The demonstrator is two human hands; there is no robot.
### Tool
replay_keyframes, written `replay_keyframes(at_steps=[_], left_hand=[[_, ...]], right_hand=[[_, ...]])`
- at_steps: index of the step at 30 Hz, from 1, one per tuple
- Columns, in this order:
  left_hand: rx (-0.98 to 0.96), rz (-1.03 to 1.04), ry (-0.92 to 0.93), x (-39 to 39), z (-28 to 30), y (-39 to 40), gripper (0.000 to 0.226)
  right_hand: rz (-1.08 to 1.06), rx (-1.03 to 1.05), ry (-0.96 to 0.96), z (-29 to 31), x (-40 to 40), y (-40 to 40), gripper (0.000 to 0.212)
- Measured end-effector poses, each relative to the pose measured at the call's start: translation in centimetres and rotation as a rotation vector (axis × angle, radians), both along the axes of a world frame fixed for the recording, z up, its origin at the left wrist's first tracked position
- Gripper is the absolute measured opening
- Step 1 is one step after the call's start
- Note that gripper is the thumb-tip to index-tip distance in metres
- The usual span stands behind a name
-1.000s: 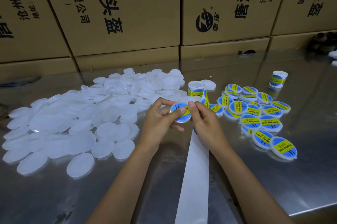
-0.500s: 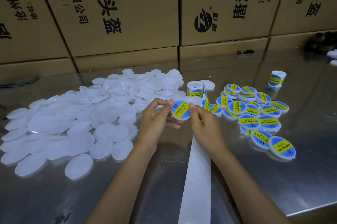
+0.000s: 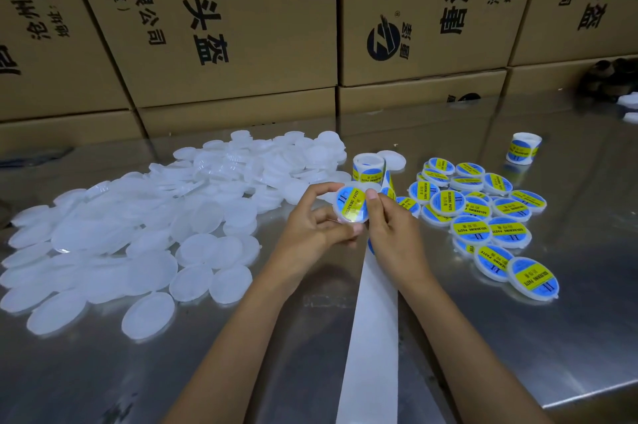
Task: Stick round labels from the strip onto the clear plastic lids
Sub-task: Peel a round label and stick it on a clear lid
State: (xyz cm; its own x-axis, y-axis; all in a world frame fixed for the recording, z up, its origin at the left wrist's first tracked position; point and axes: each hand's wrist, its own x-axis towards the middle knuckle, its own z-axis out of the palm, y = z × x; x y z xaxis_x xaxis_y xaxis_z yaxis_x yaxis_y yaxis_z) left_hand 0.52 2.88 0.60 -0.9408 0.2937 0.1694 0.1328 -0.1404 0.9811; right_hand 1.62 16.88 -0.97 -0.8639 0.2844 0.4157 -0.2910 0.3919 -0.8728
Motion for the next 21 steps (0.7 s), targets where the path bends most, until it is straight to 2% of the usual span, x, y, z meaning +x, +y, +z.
replay_keyframes(at_steps=[7, 12, 21], left_hand=[[0.059, 0.074, -0.025, -0.21, 0.12, -0.46, 0.039], [0.112, 0.139, -0.034, -0.37, -0.04, -0.48, 0.029], [0.161, 0.170, -0.048, -0.42, 0.03, 0.11, 0.020]], right_hand=[[0.087, 0.006, -0.007, -0.21, 0.07, -0.25, 0.050], [0.043, 0.182, -0.061, -0.45, 0.11, -0.53, 0.060], [0.028, 0.228, -0.032, -0.58, 0.09, -1.02, 0.045]])
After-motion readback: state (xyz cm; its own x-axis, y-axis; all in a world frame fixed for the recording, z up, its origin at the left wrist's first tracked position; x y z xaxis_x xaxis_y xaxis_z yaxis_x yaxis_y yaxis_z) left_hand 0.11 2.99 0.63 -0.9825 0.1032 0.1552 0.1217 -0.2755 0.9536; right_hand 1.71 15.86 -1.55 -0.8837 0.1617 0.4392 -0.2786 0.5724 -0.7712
